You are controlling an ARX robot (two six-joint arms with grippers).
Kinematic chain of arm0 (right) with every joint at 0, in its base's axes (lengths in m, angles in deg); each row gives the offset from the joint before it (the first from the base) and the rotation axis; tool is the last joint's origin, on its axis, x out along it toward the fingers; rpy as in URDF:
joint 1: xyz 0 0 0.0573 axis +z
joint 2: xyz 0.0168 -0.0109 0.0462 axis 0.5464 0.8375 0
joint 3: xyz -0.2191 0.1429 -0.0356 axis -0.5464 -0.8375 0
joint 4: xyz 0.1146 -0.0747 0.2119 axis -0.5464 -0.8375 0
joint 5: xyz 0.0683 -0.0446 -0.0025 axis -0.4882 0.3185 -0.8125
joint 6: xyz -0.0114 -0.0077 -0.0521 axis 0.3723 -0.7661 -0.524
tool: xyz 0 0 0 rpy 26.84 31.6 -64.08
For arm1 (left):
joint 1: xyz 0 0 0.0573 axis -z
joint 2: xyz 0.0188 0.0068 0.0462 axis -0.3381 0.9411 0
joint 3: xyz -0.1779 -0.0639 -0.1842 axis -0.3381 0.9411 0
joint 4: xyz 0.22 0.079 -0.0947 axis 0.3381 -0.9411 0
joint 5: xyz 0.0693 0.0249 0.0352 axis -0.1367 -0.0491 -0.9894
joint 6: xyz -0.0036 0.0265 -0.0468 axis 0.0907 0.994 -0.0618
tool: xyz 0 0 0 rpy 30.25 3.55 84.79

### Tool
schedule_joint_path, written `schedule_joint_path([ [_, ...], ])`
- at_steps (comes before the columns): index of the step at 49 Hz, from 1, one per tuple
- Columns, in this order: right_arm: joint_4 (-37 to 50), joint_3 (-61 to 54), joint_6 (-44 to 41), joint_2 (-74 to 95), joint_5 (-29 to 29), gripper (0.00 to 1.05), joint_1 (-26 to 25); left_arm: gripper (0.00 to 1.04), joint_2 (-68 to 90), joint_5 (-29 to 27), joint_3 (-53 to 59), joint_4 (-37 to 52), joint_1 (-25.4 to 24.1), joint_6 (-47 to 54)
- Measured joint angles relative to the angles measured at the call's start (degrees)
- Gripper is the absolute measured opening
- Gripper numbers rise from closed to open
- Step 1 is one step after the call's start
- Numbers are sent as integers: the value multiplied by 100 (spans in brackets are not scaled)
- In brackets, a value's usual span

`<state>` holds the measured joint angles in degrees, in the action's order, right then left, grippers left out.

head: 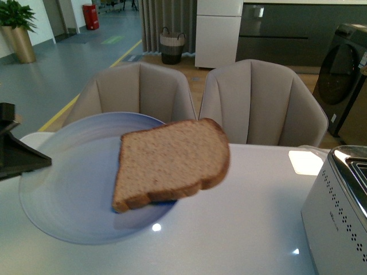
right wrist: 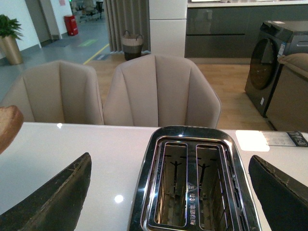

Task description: Left arm holds plate, right arm toasts bread

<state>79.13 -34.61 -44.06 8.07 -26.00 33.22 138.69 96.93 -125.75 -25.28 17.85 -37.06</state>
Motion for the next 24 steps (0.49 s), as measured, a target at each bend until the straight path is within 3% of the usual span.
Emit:
schedule_joint_path([
  [24, 0, 0, 0, 0, -2, 96, 0, 3, -284, -634, 76, 105, 1814, -922],
])
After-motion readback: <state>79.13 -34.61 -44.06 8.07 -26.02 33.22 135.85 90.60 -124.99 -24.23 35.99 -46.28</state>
